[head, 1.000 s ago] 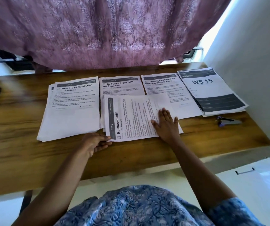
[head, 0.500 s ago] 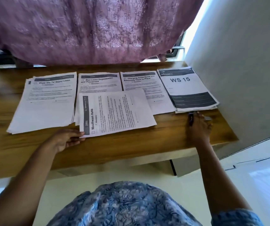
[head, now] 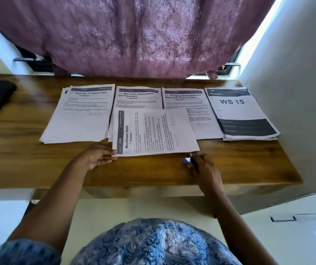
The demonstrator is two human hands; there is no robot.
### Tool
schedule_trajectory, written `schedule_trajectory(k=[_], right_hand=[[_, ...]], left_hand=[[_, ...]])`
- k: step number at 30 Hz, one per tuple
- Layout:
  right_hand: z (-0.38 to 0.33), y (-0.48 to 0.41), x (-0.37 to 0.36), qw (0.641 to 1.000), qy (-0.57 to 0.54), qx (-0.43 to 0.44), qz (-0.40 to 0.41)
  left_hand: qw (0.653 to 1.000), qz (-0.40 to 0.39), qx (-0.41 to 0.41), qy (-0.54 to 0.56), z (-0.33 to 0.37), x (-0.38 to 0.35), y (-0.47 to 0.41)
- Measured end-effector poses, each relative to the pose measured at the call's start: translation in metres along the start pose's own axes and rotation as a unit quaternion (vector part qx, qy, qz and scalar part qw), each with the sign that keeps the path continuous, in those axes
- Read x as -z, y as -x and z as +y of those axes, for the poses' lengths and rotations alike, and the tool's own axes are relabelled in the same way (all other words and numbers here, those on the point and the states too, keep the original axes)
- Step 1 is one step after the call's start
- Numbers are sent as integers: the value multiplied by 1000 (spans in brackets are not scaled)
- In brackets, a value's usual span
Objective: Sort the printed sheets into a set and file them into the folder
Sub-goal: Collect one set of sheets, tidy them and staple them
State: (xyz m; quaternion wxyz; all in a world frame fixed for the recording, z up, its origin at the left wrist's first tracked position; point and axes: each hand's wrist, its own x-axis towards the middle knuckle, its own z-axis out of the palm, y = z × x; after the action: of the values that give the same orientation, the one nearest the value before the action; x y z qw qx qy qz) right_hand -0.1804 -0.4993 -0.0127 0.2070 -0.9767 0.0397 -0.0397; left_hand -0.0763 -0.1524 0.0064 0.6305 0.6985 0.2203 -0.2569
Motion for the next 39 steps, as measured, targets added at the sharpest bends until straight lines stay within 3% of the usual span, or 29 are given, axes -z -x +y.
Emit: schedule_trajectory(k=[8, 19, 28, 32, 39], right_hand=[[-122, 7, -54, 993, -31, 115, -14], [-193, -6, -76, 986, -156, -51, -30], [-195, 1, -82, 933, -301, -190, -57], [-200, -4, -83, 923, -318, -211, -59], [-211, -12, -77, 950, -244, -183, -65]], left_hand=[[1000, -2, -30, 0, -3, -3, 1], [997, -13, -59, 39, -13, 0, -12], [996, -28, -62, 60, -13, 3, -15], [997, -24, -66, 39, -14, 5, -15], [996, -30, -85, 26, -15, 6, -11]])
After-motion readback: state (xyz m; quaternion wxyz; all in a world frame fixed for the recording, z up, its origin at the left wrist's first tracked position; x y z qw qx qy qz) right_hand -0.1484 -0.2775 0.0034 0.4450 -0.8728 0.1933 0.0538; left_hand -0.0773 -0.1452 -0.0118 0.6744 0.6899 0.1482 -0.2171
